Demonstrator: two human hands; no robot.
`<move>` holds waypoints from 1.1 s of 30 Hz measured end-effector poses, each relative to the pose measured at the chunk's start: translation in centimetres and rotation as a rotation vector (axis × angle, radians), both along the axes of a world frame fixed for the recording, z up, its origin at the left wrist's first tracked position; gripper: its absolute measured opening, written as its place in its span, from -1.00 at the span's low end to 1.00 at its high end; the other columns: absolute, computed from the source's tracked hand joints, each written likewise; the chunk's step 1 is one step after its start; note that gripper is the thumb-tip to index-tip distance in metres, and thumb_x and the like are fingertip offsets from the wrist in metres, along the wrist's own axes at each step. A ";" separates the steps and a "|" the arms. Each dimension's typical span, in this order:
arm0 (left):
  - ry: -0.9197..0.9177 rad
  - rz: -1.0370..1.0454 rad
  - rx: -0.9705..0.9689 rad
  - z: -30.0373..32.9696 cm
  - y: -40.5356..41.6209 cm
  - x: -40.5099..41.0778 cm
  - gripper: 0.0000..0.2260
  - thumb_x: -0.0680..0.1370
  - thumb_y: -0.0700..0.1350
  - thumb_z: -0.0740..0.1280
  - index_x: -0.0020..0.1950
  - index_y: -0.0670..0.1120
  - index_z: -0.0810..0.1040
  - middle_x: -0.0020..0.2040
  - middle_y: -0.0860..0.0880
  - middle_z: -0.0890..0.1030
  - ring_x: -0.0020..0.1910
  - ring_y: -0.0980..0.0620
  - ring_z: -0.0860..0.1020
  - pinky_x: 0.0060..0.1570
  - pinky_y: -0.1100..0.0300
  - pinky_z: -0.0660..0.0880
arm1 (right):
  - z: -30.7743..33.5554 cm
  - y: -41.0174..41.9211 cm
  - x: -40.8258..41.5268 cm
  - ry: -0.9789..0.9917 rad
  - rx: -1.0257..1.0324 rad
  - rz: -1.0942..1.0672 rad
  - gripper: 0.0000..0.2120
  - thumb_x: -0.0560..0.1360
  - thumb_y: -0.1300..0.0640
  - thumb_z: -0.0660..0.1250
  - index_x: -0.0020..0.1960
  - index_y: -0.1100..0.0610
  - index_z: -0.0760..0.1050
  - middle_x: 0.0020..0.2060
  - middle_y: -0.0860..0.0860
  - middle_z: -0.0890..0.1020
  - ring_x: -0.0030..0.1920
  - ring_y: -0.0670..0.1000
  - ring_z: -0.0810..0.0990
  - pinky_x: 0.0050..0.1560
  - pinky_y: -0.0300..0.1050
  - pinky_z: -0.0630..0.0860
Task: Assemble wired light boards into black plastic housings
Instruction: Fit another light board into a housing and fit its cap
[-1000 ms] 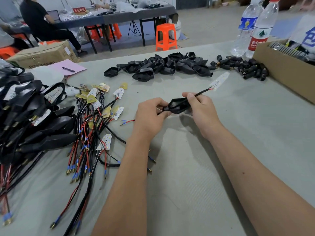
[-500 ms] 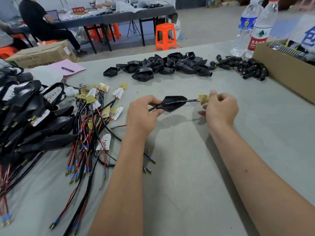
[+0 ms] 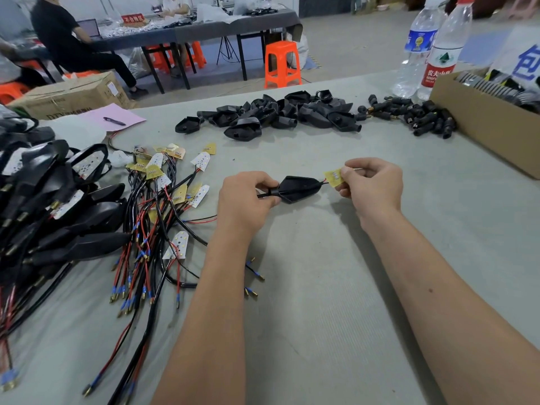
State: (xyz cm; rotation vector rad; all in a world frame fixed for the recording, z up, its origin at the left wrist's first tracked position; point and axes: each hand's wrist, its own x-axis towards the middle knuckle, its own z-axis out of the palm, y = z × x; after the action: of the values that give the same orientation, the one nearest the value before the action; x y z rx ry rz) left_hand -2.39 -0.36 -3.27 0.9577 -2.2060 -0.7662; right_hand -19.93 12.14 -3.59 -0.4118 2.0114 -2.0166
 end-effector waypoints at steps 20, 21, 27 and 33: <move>0.020 0.118 0.014 0.1 1.1 -1.1 -0.81 0.38 -0.25 0.53 -0.12 0.00 0.64 -0.20 0.09 0.67 -0.13 0.00 0.65 -0.04 -0.01 0.61 | 0.5 0.1 1.3 0.082 -0.151 0.357 -0.90 0.56 0.32 0.44 0.04 0.19 0.69 -0.27 0.07 0.73 -0.28 0.01 0.71 -0.39 -0.21 0.58; 0.027 0.115 0.018 0.0 1.2 -1.2 -0.80 0.38 -0.26 0.54 -0.13 0.01 0.64 -0.21 0.10 0.67 -0.14 0.01 0.65 -0.04 -0.01 0.61 | 0.4 0.2 1.2 0.131 -0.124 0.331 -0.94 0.55 0.25 0.48 -0.02 0.13 0.71 -0.32 0.02 0.70 -0.35 -0.04 0.63 -0.45 -0.21 0.53; 0.096 0.057 0.090 -0.1 2.1 -1.9 -0.75 0.38 -0.32 0.54 -0.15 0.02 0.63 -0.23 0.12 0.67 -0.19 0.08 0.66 -0.04 0.01 0.62 | 0.8 0.6 0.3 0.175 -0.095 0.285 -0.91 0.56 0.19 0.47 -0.12 0.08 0.68 -0.31 -0.01 0.67 -0.36 -0.05 0.61 -0.51 -0.18 0.49; 0.042 0.015 0.000 0.5 3.2 -2.9 -0.84 0.42 -0.10 0.57 -0.12 0.04 0.62 -0.17 0.13 0.67 -0.21 0.07 0.60 -0.15 0.13 0.51 | 1.2 1.1 -0.3 0.191 -0.210 0.122 -0.85 0.57 0.23 0.40 -0.16 0.08 0.64 -0.32 0.05 0.62 -0.39 0.00 0.56 -0.50 -0.18 0.47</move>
State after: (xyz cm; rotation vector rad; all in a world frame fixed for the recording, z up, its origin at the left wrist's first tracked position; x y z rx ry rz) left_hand -5.32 2.81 -2.82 0.9491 -2.1605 -0.7720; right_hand -20.21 13.21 -2.42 -0.7782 1.8294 -2.1914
